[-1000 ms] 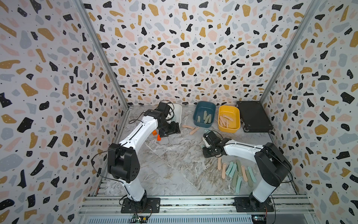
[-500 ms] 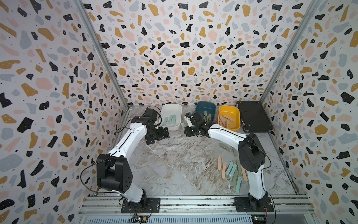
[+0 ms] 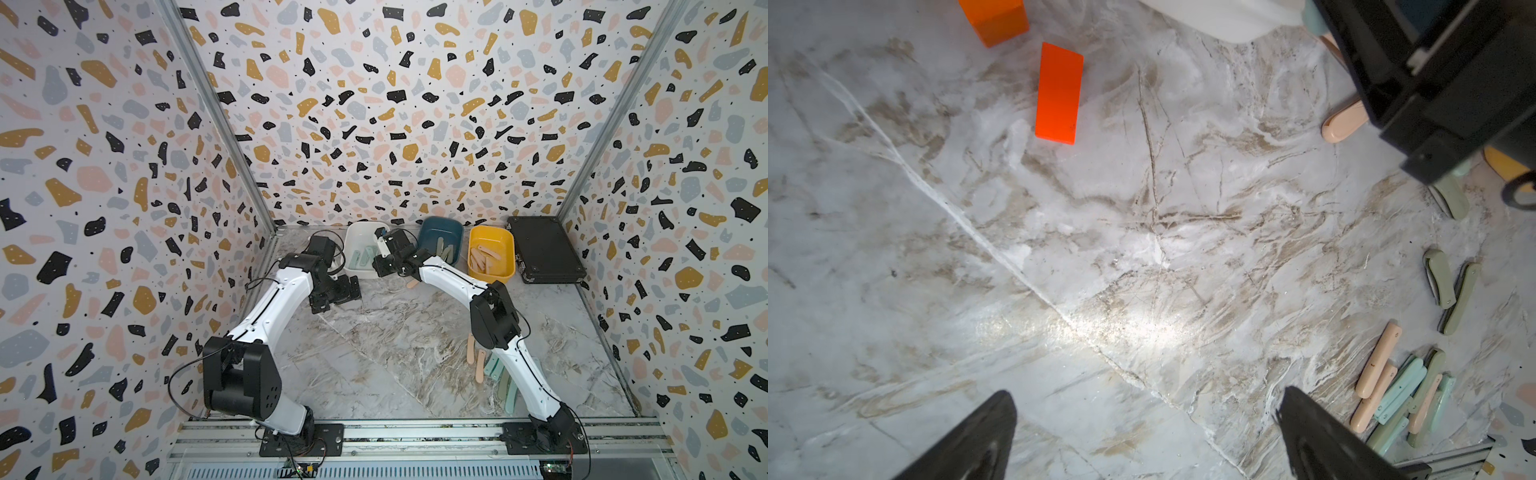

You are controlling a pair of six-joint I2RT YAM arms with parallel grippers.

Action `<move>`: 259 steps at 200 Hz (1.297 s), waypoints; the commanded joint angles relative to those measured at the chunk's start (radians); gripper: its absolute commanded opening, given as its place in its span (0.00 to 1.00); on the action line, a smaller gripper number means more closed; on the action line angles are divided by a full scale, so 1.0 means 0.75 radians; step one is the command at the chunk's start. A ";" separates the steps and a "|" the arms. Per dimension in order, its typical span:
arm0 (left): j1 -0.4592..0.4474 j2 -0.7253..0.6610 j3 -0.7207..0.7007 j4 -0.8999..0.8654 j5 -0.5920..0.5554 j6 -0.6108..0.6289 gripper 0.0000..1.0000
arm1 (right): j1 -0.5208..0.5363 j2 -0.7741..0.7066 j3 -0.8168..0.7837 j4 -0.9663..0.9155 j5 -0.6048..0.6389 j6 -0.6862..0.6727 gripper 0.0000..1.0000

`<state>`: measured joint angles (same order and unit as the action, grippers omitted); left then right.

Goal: Place the fruit knives into the storage box by color
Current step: Place the fruit knife in the storage box, then pick up the fruit knife from the center of the board.

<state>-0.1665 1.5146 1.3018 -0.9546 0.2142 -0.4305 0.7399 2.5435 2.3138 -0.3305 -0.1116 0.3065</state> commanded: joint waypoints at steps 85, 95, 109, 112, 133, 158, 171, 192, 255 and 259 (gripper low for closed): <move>0.004 -0.061 -0.043 0.014 0.025 0.001 0.99 | 0.003 0.077 0.306 -0.108 0.018 -0.060 0.46; 0.004 -0.072 -0.053 0.023 0.040 -0.004 0.99 | 0.003 0.017 0.258 -0.149 -0.001 -0.061 0.47; -0.002 -0.091 -0.073 0.031 0.078 -0.016 0.99 | 0.005 -0.115 0.113 -0.188 -0.010 -0.044 0.47; -0.006 -0.099 -0.080 0.033 0.084 -0.022 0.99 | 0.005 -0.153 0.062 -0.187 -0.011 -0.039 0.47; -0.066 -0.147 -0.150 0.063 0.107 -0.054 0.99 | 0.009 -0.464 -0.403 -0.102 0.032 0.030 0.47; -0.178 -0.210 -0.271 0.132 0.115 -0.117 0.99 | 0.010 -0.779 -0.857 -0.128 0.147 0.097 0.47; -0.239 -0.226 -0.336 0.190 0.127 -0.155 0.99 | 0.010 -0.918 -1.061 -0.163 0.200 0.146 0.46; -0.298 -0.213 -0.388 0.249 0.141 -0.184 0.99 | 0.010 -1.104 -1.333 -0.222 0.268 0.207 0.45; -0.478 -0.142 -0.405 0.339 0.123 -0.212 0.99 | 0.010 -1.492 -1.865 -0.403 0.290 0.476 0.44; -0.489 -0.136 -0.402 0.340 0.118 -0.210 0.99 | 0.010 -1.509 -1.889 -0.409 0.297 0.487 0.44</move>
<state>-0.4953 1.3800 1.0088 -0.7456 0.3107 -0.5739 0.7418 1.5074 0.9615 -0.5583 0.0837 0.5671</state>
